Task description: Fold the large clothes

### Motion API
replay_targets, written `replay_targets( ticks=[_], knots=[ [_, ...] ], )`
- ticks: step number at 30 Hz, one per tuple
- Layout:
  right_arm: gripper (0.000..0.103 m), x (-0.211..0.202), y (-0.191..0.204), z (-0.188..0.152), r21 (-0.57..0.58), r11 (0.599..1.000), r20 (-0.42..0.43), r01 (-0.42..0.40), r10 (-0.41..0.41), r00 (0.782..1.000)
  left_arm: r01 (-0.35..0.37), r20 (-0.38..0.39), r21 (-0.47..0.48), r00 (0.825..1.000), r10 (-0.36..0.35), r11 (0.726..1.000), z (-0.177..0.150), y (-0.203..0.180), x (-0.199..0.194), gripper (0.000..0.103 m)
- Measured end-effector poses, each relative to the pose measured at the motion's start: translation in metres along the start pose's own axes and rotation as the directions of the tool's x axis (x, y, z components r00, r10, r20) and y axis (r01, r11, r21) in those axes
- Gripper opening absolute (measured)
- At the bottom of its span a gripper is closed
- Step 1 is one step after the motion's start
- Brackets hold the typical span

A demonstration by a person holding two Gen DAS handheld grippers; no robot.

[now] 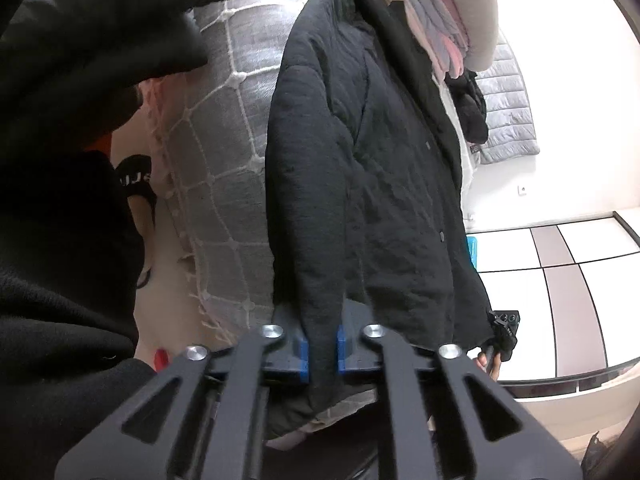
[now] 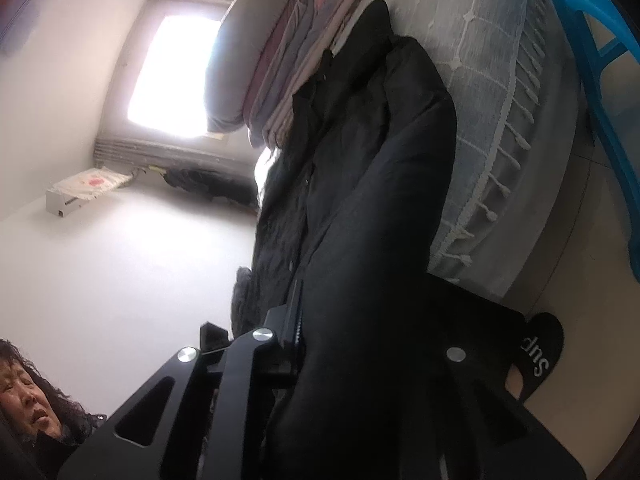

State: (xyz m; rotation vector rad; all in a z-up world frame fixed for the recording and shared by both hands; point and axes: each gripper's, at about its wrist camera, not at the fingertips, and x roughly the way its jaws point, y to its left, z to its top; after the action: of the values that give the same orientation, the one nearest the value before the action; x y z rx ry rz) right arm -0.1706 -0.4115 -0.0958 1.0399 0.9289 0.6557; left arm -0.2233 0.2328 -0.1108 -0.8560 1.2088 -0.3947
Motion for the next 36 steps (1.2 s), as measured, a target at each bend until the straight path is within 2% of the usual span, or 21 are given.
replay_targets(
  ticks=[6,11,21,25,28,31,36],
  knots=[
    [0.015,-0.007,0.015,0.000,-0.027,0.995,0.071,-0.099,0.101,0.992,0.045,0.073,0.051,0.996,-0.049,0.998,0.000,-0.028,-0.027,0.005],
    [0.015,-0.018,0.037,-0.003,-0.067,0.987,0.106,-0.143,0.150,0.983,0.072,0.131,0.118,0.987,-0.088,0.990,-0.004,-0.055,-0.057,0.004],
    [0.015,-0.040,0.057,-0.024,-0.119,0.978,0.126,-0.170,0.185,0.975,0.090,0.144,0.198,0.982,-0.120,0.976,-0.030,-0.081,-0.086,0.004],
    [0.015,-0.058,0.069,-0.044,-0.136,0.973,0.127,-0.186,0.203,0.971,0.091,0.151,0.248,0.980,-0.131,0.965,-0.055,-0.089,-0.113,0.004],
    [0.015,-0.069,0.069,-0.057,-0.143,0.974,0.122,-0.175,0.193,0.974,0.086,0.145,0.258,0.981,-0.127,0.962,-0.066,-0.084,-0.122,0.004],
    [0.015,-0.067,0.052,-0.063,-0.103,0.981,0.113,-0.167,0.178,0.978,0.092,0.123,0.204,0.985,-0.119,0.975,-0.065,-0.059,-0.114,0.004],
    [0.016,-0.054,0.012,-0.071,-0.025,0.990,0.044,-0.140,0.141,0.989,0.081,0.027,0.168,0.996,-0.086,0.983,-0.067,-0.031,-0.089,0.005]
  ],
)
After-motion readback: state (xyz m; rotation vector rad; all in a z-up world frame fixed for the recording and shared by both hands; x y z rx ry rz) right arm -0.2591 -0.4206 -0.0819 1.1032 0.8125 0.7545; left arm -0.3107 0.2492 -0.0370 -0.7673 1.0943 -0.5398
